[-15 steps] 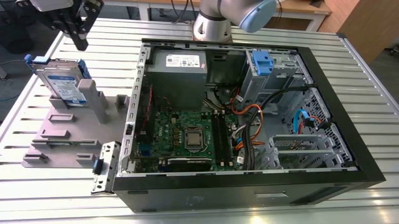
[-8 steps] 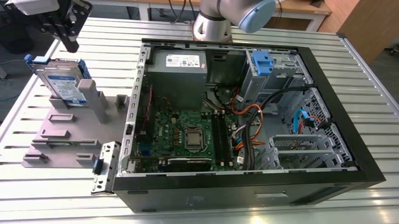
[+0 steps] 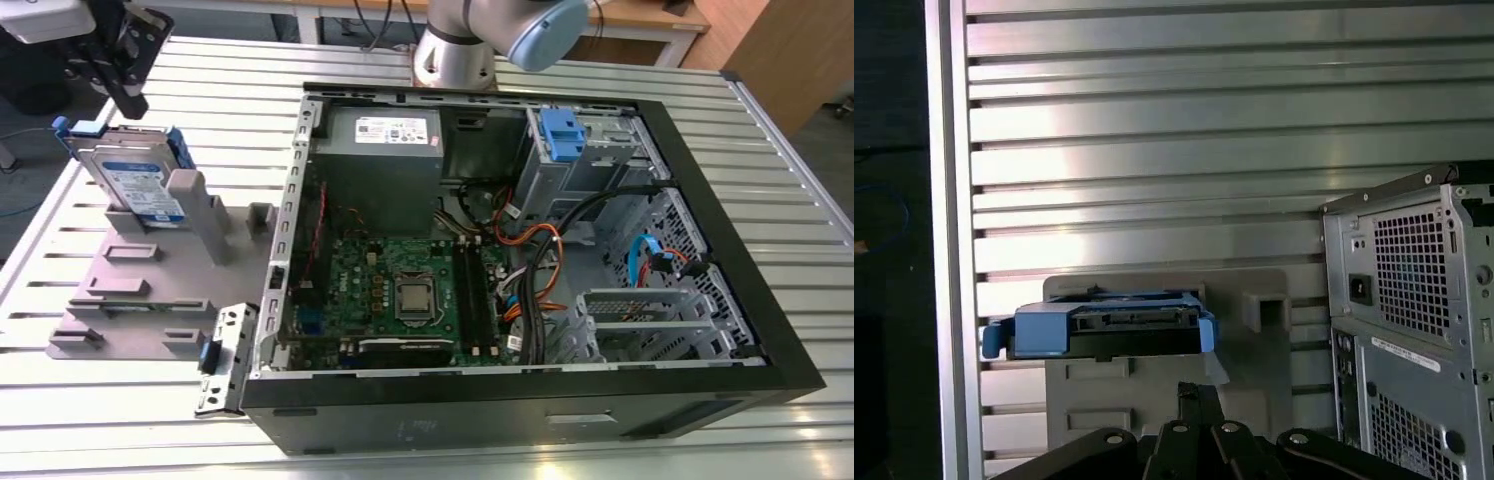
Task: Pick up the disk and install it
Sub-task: 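Reach for the disk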
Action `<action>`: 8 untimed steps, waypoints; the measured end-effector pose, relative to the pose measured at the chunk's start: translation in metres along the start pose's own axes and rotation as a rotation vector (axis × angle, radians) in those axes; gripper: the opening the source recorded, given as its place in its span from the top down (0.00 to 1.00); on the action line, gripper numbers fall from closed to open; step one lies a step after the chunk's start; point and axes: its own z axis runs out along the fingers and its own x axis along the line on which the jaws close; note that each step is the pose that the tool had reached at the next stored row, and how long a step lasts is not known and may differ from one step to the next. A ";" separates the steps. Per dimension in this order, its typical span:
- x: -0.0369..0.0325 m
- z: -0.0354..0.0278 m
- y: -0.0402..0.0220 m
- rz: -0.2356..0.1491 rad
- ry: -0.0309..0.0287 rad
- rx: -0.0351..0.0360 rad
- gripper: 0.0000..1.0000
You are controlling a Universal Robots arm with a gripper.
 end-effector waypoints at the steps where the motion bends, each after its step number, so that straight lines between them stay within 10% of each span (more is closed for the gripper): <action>1: 0.0021 0.0009 -0.0002 0.000 -0.0001 0.0002 0.89; 8: 0.0139 0.0080 -0.0007 0.000 -0.0003 0.0014 0.89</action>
